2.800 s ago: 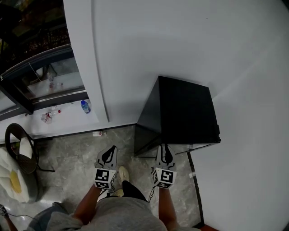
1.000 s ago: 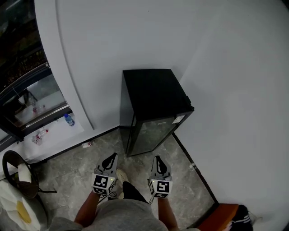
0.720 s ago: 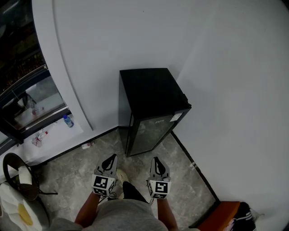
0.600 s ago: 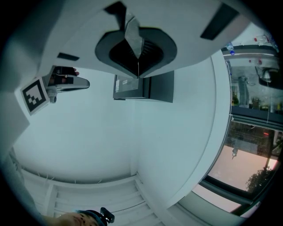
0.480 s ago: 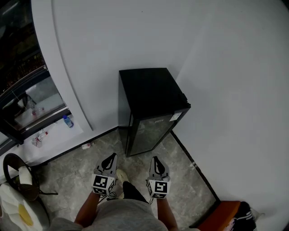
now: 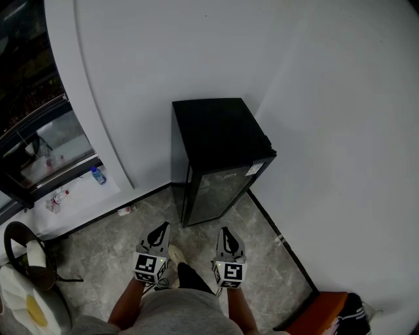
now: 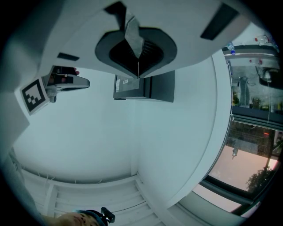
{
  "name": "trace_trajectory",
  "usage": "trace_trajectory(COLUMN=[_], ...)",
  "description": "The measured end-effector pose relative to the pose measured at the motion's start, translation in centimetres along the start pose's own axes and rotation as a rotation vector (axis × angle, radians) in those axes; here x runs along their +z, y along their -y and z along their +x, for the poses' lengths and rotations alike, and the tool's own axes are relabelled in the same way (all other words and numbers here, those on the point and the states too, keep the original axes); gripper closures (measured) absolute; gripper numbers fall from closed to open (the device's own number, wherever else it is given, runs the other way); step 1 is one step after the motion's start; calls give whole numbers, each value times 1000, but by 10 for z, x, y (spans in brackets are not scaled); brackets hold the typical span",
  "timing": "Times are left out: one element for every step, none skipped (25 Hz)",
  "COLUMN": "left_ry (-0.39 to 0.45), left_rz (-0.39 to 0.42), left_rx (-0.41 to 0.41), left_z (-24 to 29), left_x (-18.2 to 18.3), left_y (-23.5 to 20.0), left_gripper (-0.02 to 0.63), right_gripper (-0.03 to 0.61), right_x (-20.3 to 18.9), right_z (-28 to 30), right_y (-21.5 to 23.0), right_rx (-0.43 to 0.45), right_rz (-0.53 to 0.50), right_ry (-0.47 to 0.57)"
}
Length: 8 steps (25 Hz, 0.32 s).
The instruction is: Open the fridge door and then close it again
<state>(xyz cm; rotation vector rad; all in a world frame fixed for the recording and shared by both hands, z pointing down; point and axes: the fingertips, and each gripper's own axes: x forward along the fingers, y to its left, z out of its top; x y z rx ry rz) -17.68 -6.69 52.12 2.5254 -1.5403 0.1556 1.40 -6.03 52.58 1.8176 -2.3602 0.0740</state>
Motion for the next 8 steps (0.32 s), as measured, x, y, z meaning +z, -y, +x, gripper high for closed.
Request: trace_trajectory(left_ry=[0, -1, -2, -1, -1, -1, -2, -3], left_rz=[-1, -2, -2, -2, -1, 0, 0, 1], left_rx=[1, 2, 3, 3, 3, 3, 3, 3], left_z=[0, 0, 0, 0, 0, 0, 0, 1], left_x=[0, -1, -1, -1, -1, -1, -1, -1], left_y=[0, 0, 0, 0, 0, 0, 0, 1], left_gripper=[606, 606, 606, 606, 606, 606, 606, 606], right_gripper=[543, 543, 543, 541, 541, 542, 543, 541], right_x=[0, 0, 0, 0, 0, 0, 0, 0], right_z=[0, 0, 0, 0, 0, 0, 0, 0], right_y=[0, 0, 0, 0, 0, 1, 1, 1], right_rx=[1, 1, 2, 2, 2, 2, 2, 2], right_rz=[0, 0, 0, 0, 0, 0, 0, 0], right_ry=[1, 2, 2, 3, 3, 3, 3, 3])
